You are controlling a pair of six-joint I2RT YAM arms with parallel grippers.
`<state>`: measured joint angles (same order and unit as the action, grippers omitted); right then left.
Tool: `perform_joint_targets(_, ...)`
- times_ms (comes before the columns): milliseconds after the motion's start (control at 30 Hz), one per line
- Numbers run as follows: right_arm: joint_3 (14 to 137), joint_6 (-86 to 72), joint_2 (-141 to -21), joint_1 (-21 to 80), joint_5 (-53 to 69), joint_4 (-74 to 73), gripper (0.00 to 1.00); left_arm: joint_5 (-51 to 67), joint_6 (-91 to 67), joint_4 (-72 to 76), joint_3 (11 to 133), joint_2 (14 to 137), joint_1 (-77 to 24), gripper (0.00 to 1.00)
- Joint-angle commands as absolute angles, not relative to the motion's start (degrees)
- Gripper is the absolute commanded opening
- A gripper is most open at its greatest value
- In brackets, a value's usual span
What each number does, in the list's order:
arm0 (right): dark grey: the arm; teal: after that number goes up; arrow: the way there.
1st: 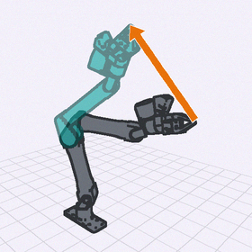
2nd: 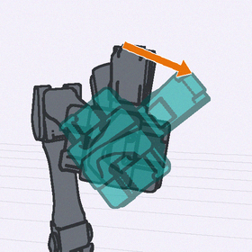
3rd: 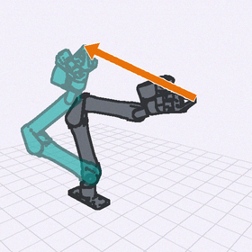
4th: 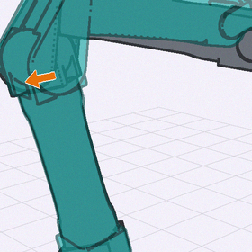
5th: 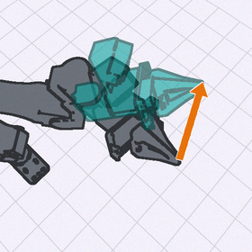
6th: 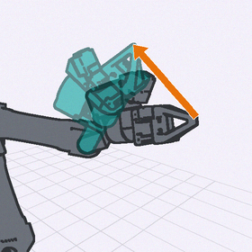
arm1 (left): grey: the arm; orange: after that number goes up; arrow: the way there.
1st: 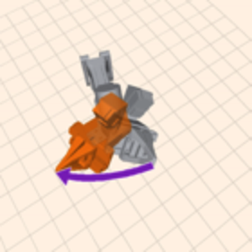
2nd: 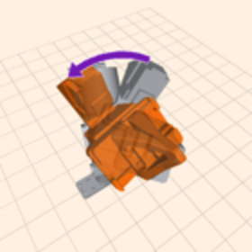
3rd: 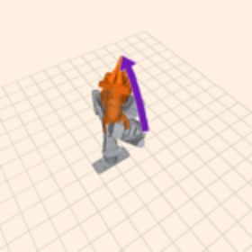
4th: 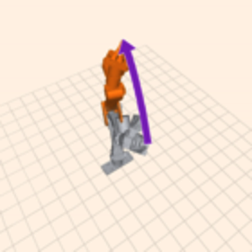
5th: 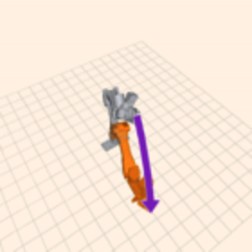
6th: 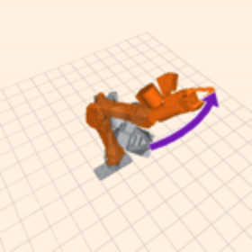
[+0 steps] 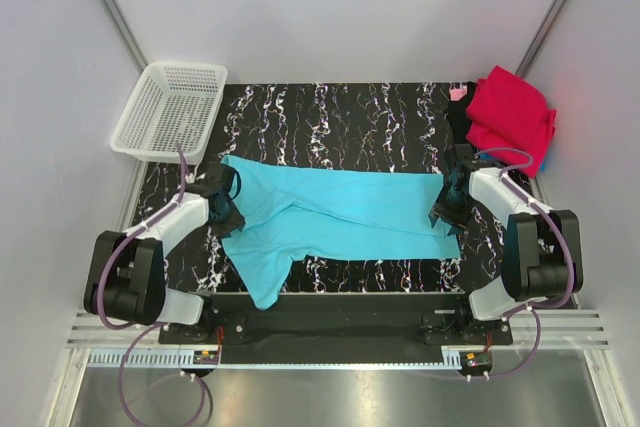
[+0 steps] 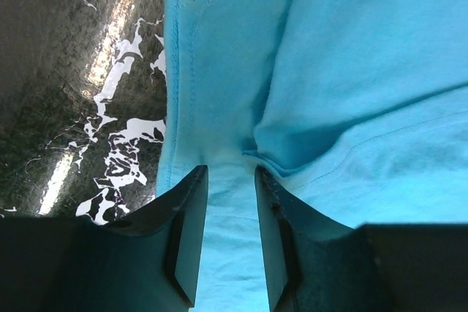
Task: Fold and stack the t-shirts
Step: Fold the tshirt
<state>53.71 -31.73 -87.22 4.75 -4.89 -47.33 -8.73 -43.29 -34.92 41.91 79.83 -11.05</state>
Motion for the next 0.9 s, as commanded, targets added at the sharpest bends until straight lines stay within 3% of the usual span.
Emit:
perform_joint_targets(0, 53.9, -31.6, -87.5, 5.4, -5.1, -46.2, 0.51, -8.1, -42.9, -32.8, 42.8, 76.4, -10.7, 0.37)
perform_joint_targets(867, 54.6, -32.3, -90.0, 7.3, -5.9, -46.1, 0.52, -3.7, -42.5, -22.9, 36.7, 70.6, -10.7, 0.32)
